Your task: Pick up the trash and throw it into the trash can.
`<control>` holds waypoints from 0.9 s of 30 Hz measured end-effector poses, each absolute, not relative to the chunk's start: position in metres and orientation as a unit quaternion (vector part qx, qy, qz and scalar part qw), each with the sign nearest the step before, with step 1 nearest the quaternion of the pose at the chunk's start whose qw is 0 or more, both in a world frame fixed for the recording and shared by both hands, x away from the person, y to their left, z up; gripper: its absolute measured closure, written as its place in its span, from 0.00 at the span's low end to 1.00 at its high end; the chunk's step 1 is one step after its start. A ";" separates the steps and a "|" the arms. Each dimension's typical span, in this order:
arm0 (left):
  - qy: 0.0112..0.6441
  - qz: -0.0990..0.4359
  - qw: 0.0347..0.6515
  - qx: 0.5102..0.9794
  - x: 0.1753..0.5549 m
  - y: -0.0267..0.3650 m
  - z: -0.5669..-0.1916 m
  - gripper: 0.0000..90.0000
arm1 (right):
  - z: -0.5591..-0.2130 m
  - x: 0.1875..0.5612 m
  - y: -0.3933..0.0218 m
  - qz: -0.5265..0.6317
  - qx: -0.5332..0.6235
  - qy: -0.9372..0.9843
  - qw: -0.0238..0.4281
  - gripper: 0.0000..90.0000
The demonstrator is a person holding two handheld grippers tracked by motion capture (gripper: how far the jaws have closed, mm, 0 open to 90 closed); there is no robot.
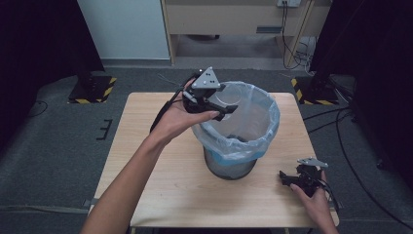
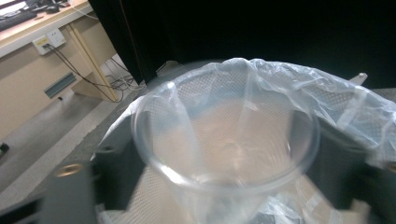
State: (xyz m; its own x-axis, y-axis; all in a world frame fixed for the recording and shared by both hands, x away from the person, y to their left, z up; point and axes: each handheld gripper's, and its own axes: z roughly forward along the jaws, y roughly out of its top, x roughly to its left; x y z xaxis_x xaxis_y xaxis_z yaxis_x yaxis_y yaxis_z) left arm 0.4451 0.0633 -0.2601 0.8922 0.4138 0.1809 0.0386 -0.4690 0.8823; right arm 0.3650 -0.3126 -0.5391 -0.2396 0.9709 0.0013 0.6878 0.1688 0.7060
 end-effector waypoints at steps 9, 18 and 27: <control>0.148 0.190 0.500 0.832 0.445 0.072 -0.260 0.09 | -0.539 0.365 -0.313 0.301 0.570 0.728 0.235 0.00; 0.197 0.204 0.505 0.815 0.452 0.113 -0.258 0.05 | -0.539 0.365 -0.313 0.301 0.569 0.728 0.235 0.00; 0.243 0.222 0.507 0.796 0.450 0.162 -0.273 0.04 | -0.539 0.365 -0.313 0.301 0.570 0.728 0.235 0.00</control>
State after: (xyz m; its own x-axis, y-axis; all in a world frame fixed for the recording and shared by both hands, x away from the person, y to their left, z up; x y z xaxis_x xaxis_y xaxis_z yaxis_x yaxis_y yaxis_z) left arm 0.4504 0.1623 -0.2735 0.7836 0.6120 0.1068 0.1618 -0.3670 0.9160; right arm 0.3650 -0.3127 -0.5391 -0.2410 0.9705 0.0017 0.6877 0.1695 0.7059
